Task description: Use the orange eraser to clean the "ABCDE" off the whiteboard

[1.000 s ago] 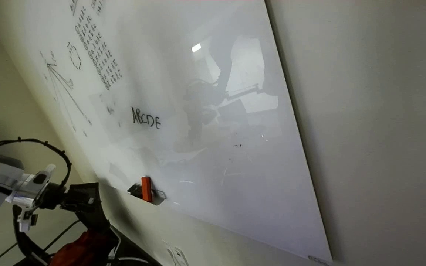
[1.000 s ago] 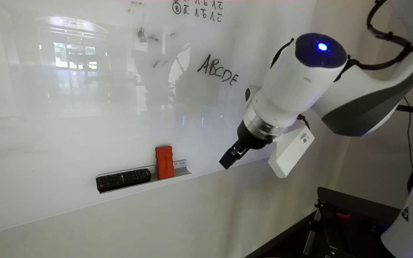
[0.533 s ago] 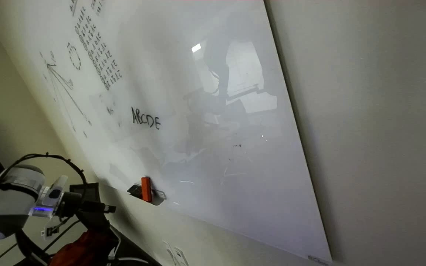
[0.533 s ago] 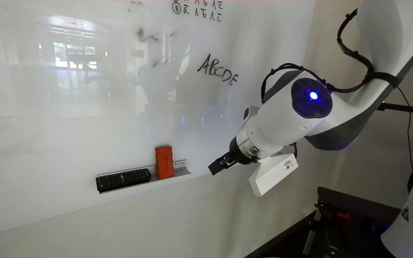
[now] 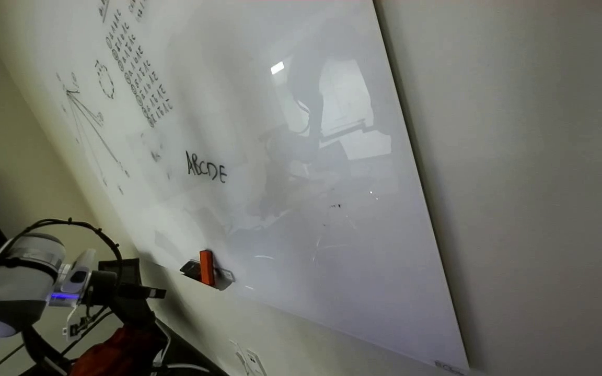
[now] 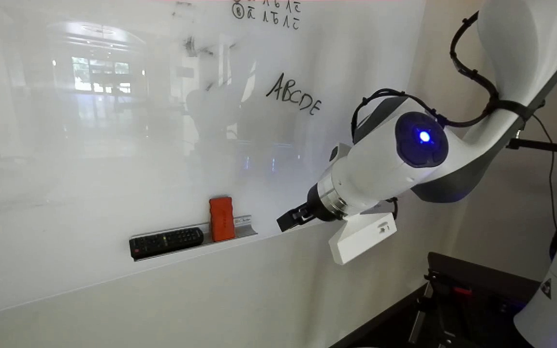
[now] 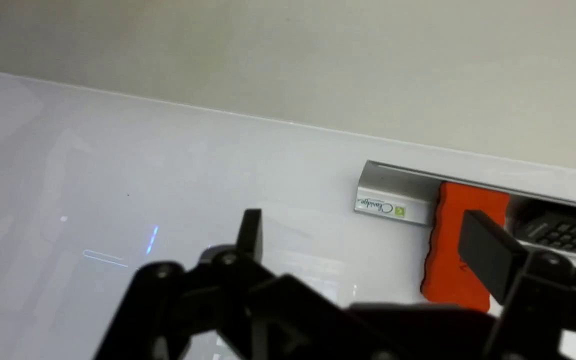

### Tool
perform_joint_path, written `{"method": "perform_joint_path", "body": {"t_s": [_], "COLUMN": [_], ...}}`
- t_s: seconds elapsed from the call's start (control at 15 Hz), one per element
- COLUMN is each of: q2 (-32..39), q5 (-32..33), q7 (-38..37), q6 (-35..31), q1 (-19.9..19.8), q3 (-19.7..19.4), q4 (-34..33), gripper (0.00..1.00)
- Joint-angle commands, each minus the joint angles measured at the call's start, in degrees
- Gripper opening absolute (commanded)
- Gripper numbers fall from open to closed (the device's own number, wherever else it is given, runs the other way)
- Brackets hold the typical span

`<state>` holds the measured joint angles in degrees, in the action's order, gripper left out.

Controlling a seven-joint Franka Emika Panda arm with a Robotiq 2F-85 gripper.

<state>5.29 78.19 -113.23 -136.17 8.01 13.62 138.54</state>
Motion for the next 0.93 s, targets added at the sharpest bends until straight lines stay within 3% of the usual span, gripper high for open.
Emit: {"method": "perform_joint_path", "body": {"t_s": [0.0,0.4,0.67,0.8,0.87], "q2": [4.1,10.6,12.2,12.6,11.5], "q5": [5.8,12.4,16.8,15.6,15.2], "q7": [-11.8,-22.8,-21.6,-17.6,-20.0], "q6": [-0.2,0.5,-3.1,-5.2,-2.7], "q1": [1.2,1.2,0.0,-0.7,0.2], "q3": [-1.5,-1.6,-2.3,-2.4,-2.3], "q4": [-3.9,-10.6,-14.8,-16.0,-14.1], "gripper": [1.00,1.00,1.00,1.00,1.00]}}
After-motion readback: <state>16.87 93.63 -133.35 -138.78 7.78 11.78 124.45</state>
